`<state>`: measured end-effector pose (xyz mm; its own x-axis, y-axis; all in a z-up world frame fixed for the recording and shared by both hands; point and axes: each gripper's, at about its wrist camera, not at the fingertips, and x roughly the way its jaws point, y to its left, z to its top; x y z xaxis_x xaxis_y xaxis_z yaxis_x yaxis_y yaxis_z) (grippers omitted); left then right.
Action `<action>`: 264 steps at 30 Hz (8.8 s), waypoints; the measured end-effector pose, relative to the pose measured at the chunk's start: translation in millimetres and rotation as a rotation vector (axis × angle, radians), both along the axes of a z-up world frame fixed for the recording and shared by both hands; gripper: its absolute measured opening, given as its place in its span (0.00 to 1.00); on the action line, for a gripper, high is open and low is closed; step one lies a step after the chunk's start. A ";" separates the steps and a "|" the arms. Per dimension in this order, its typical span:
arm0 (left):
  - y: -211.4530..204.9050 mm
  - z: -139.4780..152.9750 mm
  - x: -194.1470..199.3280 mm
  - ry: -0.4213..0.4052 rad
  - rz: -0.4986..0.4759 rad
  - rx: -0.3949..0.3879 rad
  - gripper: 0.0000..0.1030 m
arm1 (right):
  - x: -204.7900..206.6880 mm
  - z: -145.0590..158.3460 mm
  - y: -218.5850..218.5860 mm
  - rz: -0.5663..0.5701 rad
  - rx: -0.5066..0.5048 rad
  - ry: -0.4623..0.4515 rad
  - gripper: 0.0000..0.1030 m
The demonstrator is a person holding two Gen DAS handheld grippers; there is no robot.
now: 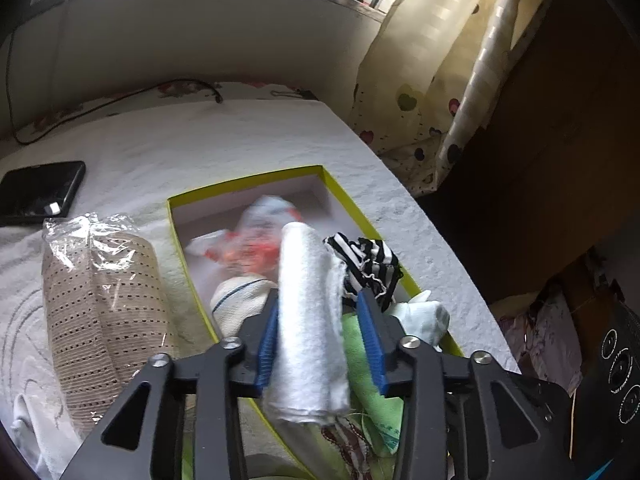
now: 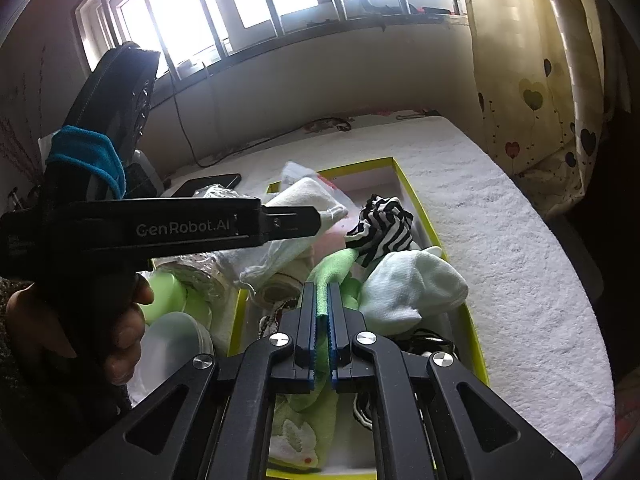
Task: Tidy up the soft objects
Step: 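Open both tools to drop the white towel and green cloth into the box, then move both open tools toward the blue face mask and grey sock, then grasp the blue face mask with the left tool while the right tool grasps the grey sock, then carry the blue mask and grey sock over the yellow-rimmed box with both tools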
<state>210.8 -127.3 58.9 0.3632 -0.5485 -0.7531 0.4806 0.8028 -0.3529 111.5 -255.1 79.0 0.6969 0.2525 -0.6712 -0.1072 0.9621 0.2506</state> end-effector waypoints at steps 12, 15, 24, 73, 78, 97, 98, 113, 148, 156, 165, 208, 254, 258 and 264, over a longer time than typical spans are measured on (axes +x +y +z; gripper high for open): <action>2.7 5.7 -8.3 -0.004 -0.009 -0.017 0.49 | -7.5 5.3 7.4 -0.008 -0.009 -0.017 0.29; 4.5 8.1 -12.0 -0.010 -0.013 -0.019 0.51 | -9.5 7.0 10.0 -0.017 -0.022 -0.023 0.36; 18.2 19.5 -25.9 -0.051 0.003 -0.007 0.57 | -14.9 12.5 15.9 -0.038 -0.046 -0.033 0.48; 184.2 32.6 -97.1 -0.179 0.333 0.094 0.59 | -22.8 28.0 110.6 0.044 -0.081 -0.101 0.65; 209.5 29.0 -97.0 -0.166 0.387 0.081 0.59 | -21.4 28.5 123.2 0.075 -0.086 -0.106 0.65; 316.1 0.8 -100.8 -0.098 0.638 0.085 0.64 | -9.3 21.2 199.2 0.272 -0.127 -0.091 0.65; 320.8 -1.6 -101.0 -0.089 0.648 0.086 0.64 | -7.5 19.5 204.4 0.283 -0.133 -0.085 0.65; 347.4 -27.1 -101.9 -0.029 0.662 0.052 0.71 | 13.3 -11.8 242.6 0.326 -0.208 0.009 0.65; 338.7 -48.2 -84.0 -0.034 0.650 0.143 0.72 | 15.5 -44.2 282.9 0.376 -0.430 -0.004 0.65; 337.2 -47.5 -85.1 -0.045 0.649 0.160 0.64 | 18.0 -47.8 280.9 0.349 -0.455 -0.005 0.50; 337.9 -46.6 -86.6 -0.054 0.668 0.171 0.46 | 16.8 -46.2 276.8 0.334 -0.439 -0.014 0.40; 343.8 -18.6 -106.5 -0.079 0.610 -0.024 0.12 | 5.5 -28.9 261.2 0.339 -0.299 -0.059 0.36; 215.1 45.8 -101.0 -0.237 0.344 0.043 0.12 | -3.3 41.3 154.1 0.131 -0.196 -0.162 0.36; 200.4 49.7 -98.8 -0.245 0.317 0.039 0.12 | -4.6 43.6 138.6 0.103 -0.197 -0.165 0.36; 174.7 51.7 -95.0 -0.254 0.269 0.040 0.12 | -4.8 44.8 112.1 0.063 -0.197 -0.160 0.36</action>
